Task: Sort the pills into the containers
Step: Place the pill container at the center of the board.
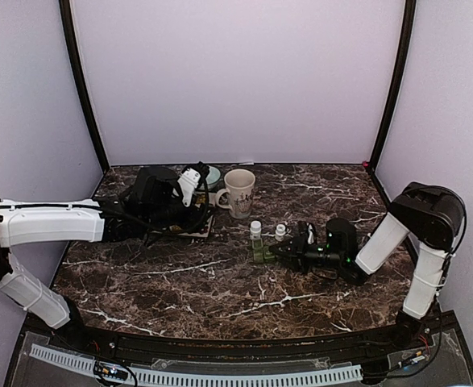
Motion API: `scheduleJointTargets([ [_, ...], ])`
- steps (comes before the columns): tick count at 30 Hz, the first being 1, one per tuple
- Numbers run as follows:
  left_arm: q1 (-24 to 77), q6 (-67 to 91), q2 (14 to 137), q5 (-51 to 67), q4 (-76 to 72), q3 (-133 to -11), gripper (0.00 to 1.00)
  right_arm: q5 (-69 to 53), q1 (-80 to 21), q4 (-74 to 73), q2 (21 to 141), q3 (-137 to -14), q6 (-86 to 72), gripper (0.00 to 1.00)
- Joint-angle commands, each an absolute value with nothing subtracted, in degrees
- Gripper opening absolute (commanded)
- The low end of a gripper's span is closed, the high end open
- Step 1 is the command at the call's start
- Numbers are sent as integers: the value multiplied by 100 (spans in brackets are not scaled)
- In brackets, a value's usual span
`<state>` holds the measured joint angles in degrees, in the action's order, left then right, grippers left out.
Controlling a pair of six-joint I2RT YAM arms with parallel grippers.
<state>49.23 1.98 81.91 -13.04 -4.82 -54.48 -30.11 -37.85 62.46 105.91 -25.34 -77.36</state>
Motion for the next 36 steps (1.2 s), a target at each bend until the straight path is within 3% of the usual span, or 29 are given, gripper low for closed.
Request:
scheduleJointTargets([
  [1, 4887, 211, 7933, -1371, -698, -5265, 60, -2479, -3894, 7570, 10903, -2481, -8116, 0],
  [14, 4869, 95, 7856, -1318, -846, -5152, 60, -2009, -4250, 6641, 11065, -2818, -7976, 11],
  [26, 4869, 255, 7513, -1325, -945, -4825, 60, -1575, -4508, 5216, 10848, -3086, -7703, 31],
  [36, 4869, 337, 7374, -1330, -1170, -4565, 60, -1190, -4662, 4293, 10282, -2929, -7482, 54],
])
